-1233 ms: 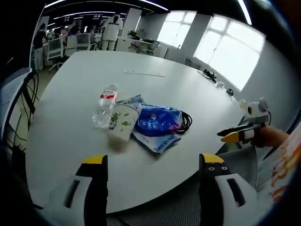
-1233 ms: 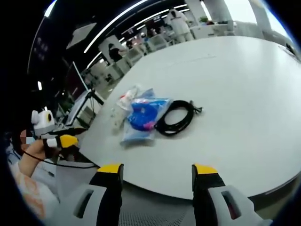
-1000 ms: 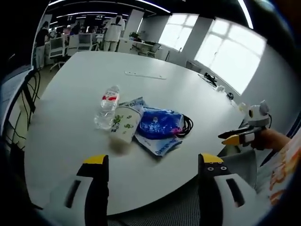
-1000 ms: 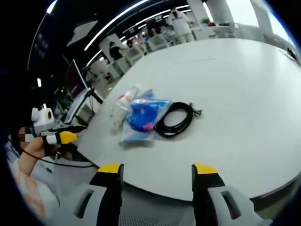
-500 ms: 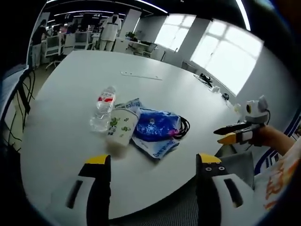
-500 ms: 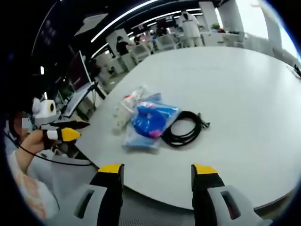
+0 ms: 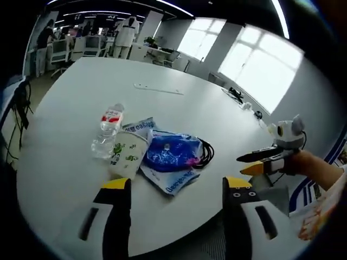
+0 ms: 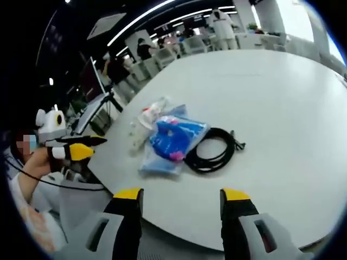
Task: Arrange the tabletop items into an orderly group along one side of the table until the central work area is clear of visible clutter.
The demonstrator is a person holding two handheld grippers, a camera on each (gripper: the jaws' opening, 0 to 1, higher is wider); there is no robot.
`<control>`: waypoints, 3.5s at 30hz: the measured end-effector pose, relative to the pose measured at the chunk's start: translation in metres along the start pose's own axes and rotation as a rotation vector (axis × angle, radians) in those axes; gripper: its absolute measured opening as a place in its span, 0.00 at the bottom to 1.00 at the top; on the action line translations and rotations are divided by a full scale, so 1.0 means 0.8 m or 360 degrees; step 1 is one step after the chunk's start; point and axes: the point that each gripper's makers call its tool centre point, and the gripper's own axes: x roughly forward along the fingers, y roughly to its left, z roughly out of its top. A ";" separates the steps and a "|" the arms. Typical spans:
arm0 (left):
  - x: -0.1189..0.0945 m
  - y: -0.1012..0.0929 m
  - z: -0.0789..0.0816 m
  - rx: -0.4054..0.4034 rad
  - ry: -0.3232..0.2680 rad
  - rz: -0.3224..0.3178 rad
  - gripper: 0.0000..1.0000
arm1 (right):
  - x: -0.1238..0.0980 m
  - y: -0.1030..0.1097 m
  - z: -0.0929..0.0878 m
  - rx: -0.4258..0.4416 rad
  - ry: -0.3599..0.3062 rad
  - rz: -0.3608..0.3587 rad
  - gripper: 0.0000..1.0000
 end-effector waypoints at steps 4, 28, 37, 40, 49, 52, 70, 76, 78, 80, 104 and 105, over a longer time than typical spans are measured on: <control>0.015 -0.013 0.003 0.0041 -0.0005 -0.0009 0.68 | 0.003 0.001 0.006 -0.0016 -0.0005 0.0052 0.58; 0.054 -0.045 0.002 0.0129 0.0060 0.0049 0.66 | 0.009 -0.026 0.011 0.0243 -0.0048 0.0118 0.54; 0.060 -0.041 0.014 0.0136 0.0039 0.0059 0.63 | 0.022 -0.013 0.033 0.0254 -0.0087 0.0123 0.50; 0.059 -0.038 0.017 0.0142 0.0033 0.0068 0.63 | 0.031 -0.012 0.043 0.0253 -0.0121 0.0084 0.46; 0.052 -0.024 0.015 0.0070 -0.0001 0.0106 0.59 | 0.060 -0.001 0.047 0.0172 -0.0049 0.0059 0.46; 0.049 -0.022 0.012 0.0041 -0.0008 0.0112 0.59 | 0.072 0.001 0.049 0.0185 -0.0030 0.0064 0.46; 0.046 -0.023 -0.013 -0.0137 -0.0049 0.0125 0.58 | 0.130 -0.019 0.038 0.0224 0.0046 -0.0049 0.27; 0.041 -0.014 -0.036 -0.0215 -0.0021 0.0149 0.58 | 0.138 -0.020 0.035 0.0143 0.0020 -0.0064 0.03; 0.038 -0.009 -0.038 -0.0224 -0.0020 0.0157 0.58 | 0.138 -0.022 0.034 0.0133 0.0016 -0.0077 0.01; 0.036 -0.008 -0.037 -0.0230 -0.0026 0.0169 0.57 | 0.135 -0.022 0.033 0.0152 -0.0001 -0.0078 0.00; 0.087 -0.043 -0.038 -0.0210 0.0028 0.0005 0.33 | 0.033 -0.043 0.014 0.0532 -0.0206 0.0180 0.00; 0.090 -0.050 -0.038 -0.0204 0.0038 -0.0019 0.28 | 0.027 -0.045 0.014 0.0538 -0.0211 0.0186 0.00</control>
